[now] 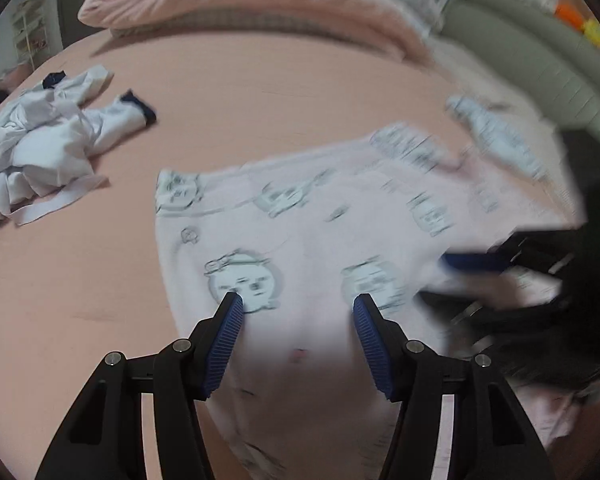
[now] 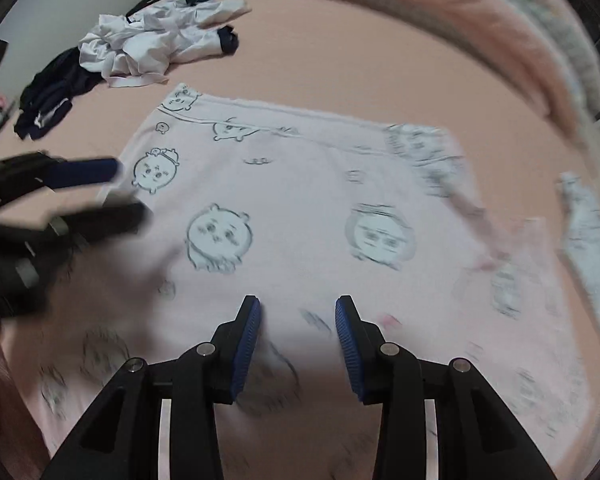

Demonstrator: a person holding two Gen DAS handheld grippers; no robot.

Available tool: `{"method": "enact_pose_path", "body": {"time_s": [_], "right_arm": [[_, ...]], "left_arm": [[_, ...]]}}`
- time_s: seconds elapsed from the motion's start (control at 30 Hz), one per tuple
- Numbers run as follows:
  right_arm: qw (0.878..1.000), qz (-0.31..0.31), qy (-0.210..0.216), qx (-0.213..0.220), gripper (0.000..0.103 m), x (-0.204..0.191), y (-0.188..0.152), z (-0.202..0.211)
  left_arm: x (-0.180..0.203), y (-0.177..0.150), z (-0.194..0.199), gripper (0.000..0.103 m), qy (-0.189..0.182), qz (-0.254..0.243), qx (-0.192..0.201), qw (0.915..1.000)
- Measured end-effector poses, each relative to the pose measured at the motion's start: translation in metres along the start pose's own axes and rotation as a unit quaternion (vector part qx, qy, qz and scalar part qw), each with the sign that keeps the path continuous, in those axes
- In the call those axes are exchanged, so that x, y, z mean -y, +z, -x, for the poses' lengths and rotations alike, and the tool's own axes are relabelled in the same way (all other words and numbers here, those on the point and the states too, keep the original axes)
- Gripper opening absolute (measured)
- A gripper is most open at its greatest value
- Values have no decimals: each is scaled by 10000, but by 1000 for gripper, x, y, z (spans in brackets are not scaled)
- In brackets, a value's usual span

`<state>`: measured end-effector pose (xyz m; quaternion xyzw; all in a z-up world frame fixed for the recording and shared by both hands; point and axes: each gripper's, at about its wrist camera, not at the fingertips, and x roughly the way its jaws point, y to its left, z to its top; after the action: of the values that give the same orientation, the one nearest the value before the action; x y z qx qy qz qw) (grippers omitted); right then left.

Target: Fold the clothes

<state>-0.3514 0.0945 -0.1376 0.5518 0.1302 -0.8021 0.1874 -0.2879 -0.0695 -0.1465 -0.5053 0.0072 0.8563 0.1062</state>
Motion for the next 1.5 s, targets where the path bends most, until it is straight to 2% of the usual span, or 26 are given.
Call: {"method": "enact_pose_path", "body": {"time_s": [0.07, 0.13, 0.17, 0.23, 0.27, 0.33, 0.4, 0.47, 0.5, 0.6, 0.67, 0.7, 0.8, 0.9, 0.97, 1.0, 1.03, 1.1, 1.13, 1.17, 1.23, 1.27, 1.37, 1.43, 1.5], "right_arm": [[9999, -102, 59, 50, 39, 8, 6, -2], [9993, -232, -281, 51, 39, 24, 4, 0], [9982, -314, -503, 42, 39, 36, 2, 1], [9963, -590, -613, 108, 39, 57, 2, 4], [9956, -680, -601, 209, 39, 63, 4, 7], [9942, -799, -565, 445, 39, 72, 11, 15], [9945, -847, -264, 562, 39, 72, 27, 14], [9948, -914, -20, 453, 39, 68, 39, 4], [9946, -962, -44, 398, 39, 74, 41, -2], [9929, -1120, -293, 257, 39, 98, 46, -17], [9892, -1367, -463, 258, 39, 121, 49, -23], [9858, -1526, -627, 312, 39, 133, 50, -22], [9819, -1782, -551, 316, 39, 151, 49, -20], [9874, -1422, -422, 551, 39, 127, 45, -6], [9928, -1119, -87, 418, 39, 105, 46, -11], [9947, -965, 103, 325, 39, 94, 47, -15], [9960, -851, 30, 253, 39, 85, 48, -24], [9962, -710, -475, 172, 39, 80, 50, -35], [9941, -813, -669, 275, 39, 81, 46, -26], [9906, -988, -833, 437, 39, 83, 39, -10], [9894, -1100, -547, 769, 39, 74, 23, 22], [9900, -1096, -385, 801, 39, 66, 13, 35], [9929, -1030, 65, 583, 39, 25, -13, 44], [9934, -1033, 282, 422, 39, -3, -39, 39], [9933, -1055, 377, 280, 39, -12, -55, 26]], "left_arm": [[-12, -4, -10, 57, 577, -139, -150, 9981], [-26, -7, -6, 57, 1204, -137, -114, 9926], [-34, -6, -1, 57, 1291, -24, -67, 9916], [-43, 2, 8, 54, 1278, 276, 105, 9914], [-43, 7, 11, 54, 1101, 343, 260, 9930], [-36, 18, 10, 54, 367, 431, 370, 9977], [-23, 28, -1, 55, -89, 425, 351, 9984], [-15, 31, -16, 55, 4, 275, 171, 9995], [-13, 32, -22, 54, 119, 195, 76, 9997], [-23, 37, -25, 55, 256, 155, 193, 9994], [-40, 45, -25, 55, 708, 355, 219, 9966], [-50, 47, -26, 54, 758, 515, 230, 9955], [-62, 48, -19, 54, 385, 751, 241, 9961], [-47, 45, -6, 55, 23, 605, 443, 9972], [-37, 47, -16, 55, 23, 448, 294, 9986], [-35, 48, -25, 55, 220, 326, 194, 9990], [-36, 49, -33, 56, 446, 256, 42, 9987], [-49, 46, -18, 55, 878, 454, -123, 9950], [-55, 40, 2, 55, 877, 652, 37, 9940], [-49, 33, 15, 55, 705, 631, 112, 9955], [-36, 20, 42, 55, 360, 586, 259, 9973], [-30, 14, 55, 55, 187, 564, 333, 9977], [10, -6, 47, 55, -345, 266, -92, 9990], [33, -20, 35, 55, -486, 189, -461, 9976], [55, -36, 32, 55, -548, 64, -709, 9960]]}}
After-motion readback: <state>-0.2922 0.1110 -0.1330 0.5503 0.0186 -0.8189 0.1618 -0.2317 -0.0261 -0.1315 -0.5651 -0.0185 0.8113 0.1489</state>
